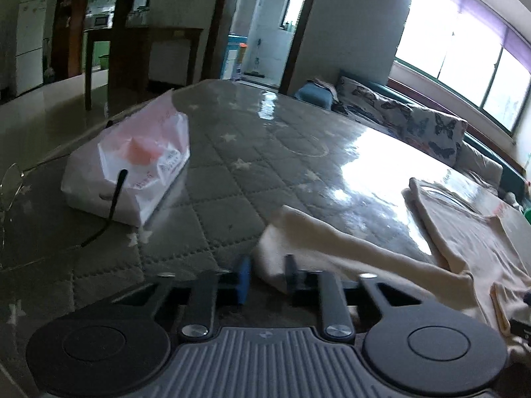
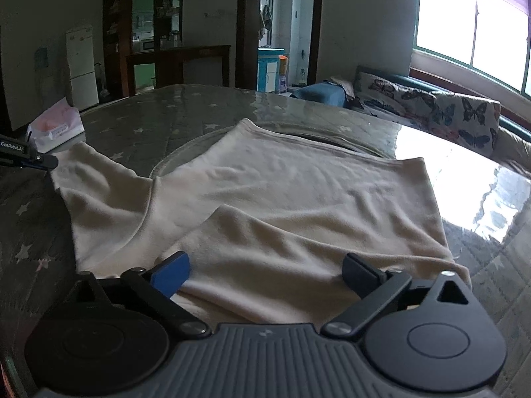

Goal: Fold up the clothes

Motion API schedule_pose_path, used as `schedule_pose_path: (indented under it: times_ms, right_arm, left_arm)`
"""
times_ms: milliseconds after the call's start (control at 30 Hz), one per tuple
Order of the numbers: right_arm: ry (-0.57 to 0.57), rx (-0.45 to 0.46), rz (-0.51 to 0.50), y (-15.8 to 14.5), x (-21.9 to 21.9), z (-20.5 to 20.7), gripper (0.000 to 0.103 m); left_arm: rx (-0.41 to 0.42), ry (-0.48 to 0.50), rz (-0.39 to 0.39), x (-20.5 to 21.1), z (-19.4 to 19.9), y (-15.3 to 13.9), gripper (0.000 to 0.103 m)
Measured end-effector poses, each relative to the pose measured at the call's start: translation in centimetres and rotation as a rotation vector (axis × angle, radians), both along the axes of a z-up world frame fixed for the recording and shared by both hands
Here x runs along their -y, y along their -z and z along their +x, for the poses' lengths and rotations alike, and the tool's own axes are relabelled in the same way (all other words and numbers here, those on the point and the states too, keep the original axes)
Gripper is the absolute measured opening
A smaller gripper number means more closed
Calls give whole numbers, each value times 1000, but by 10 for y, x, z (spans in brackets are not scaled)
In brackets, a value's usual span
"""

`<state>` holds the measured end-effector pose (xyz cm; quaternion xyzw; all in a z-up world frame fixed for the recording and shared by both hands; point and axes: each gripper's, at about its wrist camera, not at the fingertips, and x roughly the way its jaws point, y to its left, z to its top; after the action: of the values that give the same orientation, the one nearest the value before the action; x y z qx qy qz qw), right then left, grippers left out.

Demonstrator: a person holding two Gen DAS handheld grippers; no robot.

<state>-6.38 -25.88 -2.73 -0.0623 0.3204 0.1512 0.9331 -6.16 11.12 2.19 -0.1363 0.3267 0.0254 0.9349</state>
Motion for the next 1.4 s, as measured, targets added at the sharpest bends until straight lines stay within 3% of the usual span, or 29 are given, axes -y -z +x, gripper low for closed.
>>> schedule_pose_path:
  times_ms: [133, 267, 500, 633, 833, 933, 967, 1033, 1233, 1400]
  right_arm:
    - [3, -20, 28, 1, 4, 3, 103]
    - [5, -25, 37, 2, 4, 4, 103]
    - [35, 15, 122, -9, 14, -5, 102]
    - [76, 67, 115, -19, 25, -18, 102]
    - [136, 98, 107, -27, 49, -32, 102]
    - [166, 100, 116, -28, 58, -37, 102]
    - [172, 97, 117, -27, 61, -39, 102]
    - [177, 92, 117, -26, 65, -43, 101]
    - [171, 93, 105, -25, 70, -49, 93]
    - [173, 91, 123, -30, 73, -53, 83]
  left_arm:
    - [41, 3, -59, -4, -2, -15, 7]
    - [117, 82, -87, 14, -4, -45, 6]
    - [241, 377, -100, 93, -4, -101, 6]
    - [271, 561, -109, 154, -2, -119, 6]
    - [290, 810, -160, 243, -7, -122, 7]
    - [250, 905, -138, 275, -9, -110, 14]
    - [242, 916, -123, 277, -10, -105, 21]
    - [231, 927, -94, 277, -12, -97, 25]
    - [215, 772, 43, 216, -9, -74, 25]
    - [102, 710, 142, 167, -14, -41, 25]
